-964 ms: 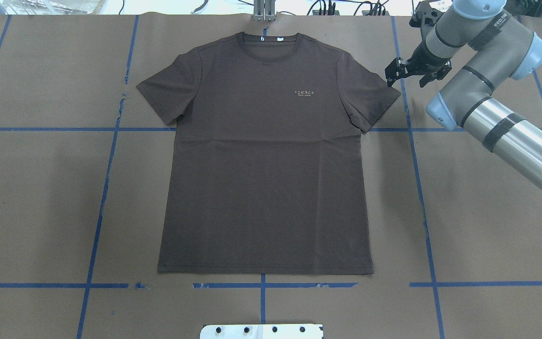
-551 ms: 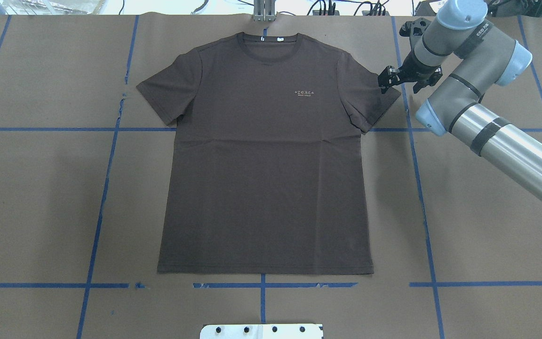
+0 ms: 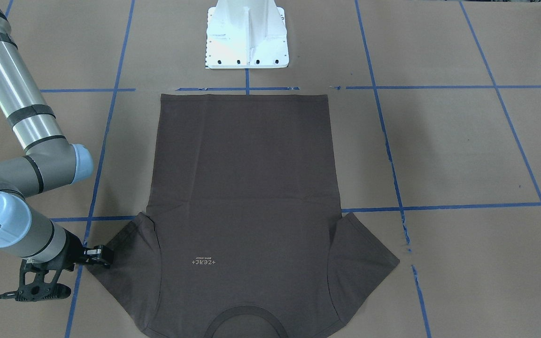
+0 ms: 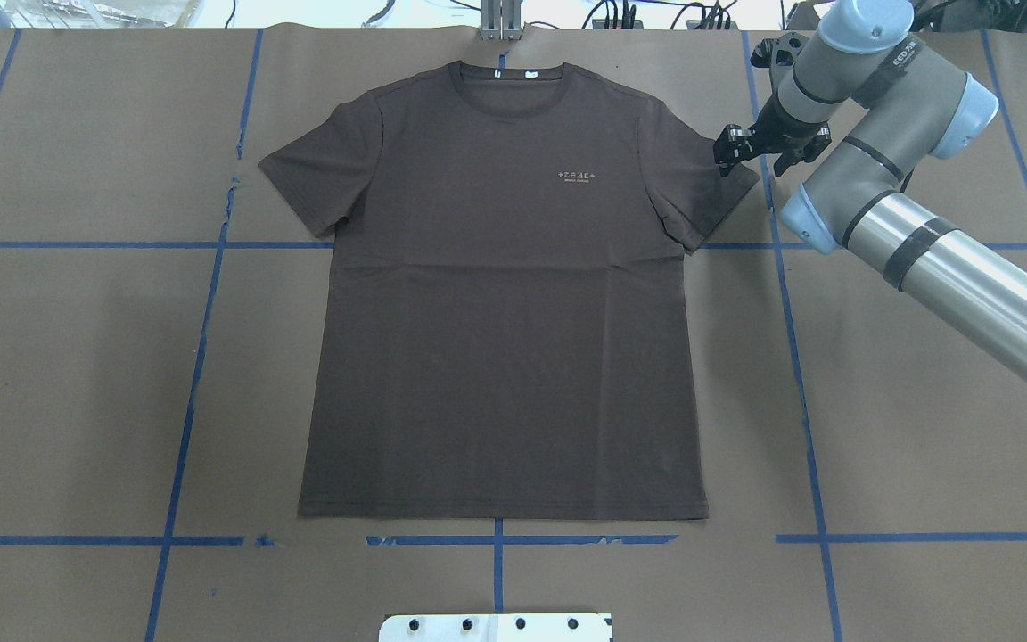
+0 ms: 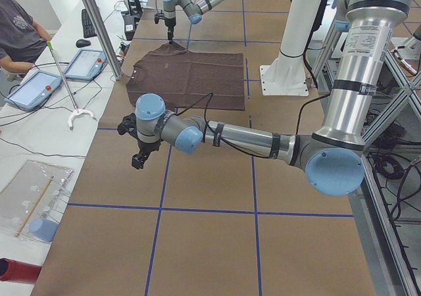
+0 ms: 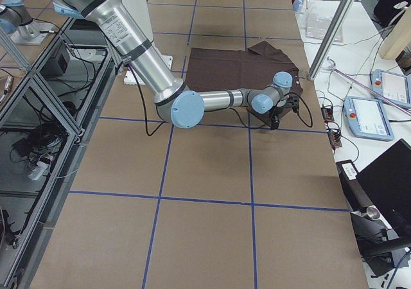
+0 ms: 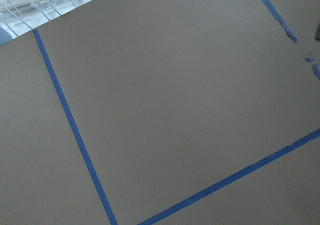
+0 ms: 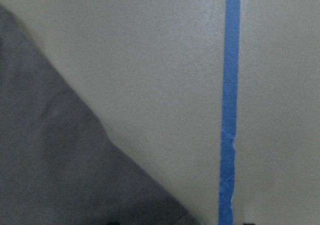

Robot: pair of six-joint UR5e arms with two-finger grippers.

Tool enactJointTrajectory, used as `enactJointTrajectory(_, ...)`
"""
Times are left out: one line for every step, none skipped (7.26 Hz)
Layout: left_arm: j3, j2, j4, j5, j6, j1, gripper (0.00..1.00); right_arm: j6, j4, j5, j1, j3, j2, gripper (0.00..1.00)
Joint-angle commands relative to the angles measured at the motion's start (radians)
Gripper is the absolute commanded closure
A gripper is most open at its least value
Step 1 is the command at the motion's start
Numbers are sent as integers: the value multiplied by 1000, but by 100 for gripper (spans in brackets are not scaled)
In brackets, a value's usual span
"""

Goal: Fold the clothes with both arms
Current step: 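Lower the right gripper and pinch the sleeve edge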

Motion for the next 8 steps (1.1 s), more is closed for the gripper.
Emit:
enactJointTrajectory(0, 0, 0, 0, 0, 0, 0, 0, -1, 1, 0, -1, 1, 53)
enactJointTrajectory(-1, 0, 2, 0, 0, 0, 0, 0, 0, 1, 0, -1, 1, 59)
enactJointTrajectory(-2, 0, 3, 0, 0, 0, 0, 0, 0, 1, 0, -1, 1, 63)
enactJointTrajectory(-2, 0, 3, 0, 0, 0, 0, 0, 0, 1, 0, -1, 2, 72)
enactJointTrajectory(-2, 0, 3, 0, 0, 0, 0, 0, 0, 3, 0, 1, 7, 80)
enactJointTrajectory(0, -2, 3, 0, -1, 0, 0, 0, 0, 1, 0, 1, 7, 91)
enactJointTrajectory(0, -3, 3, 0, -1, 0, 0, 0, 0, 1, 0, 1, 7, 100)
enactJointTrajectory(0, -3, 3, 2, -1, 0, 0, 0, -1, 1, 0, 1, 5, 85)
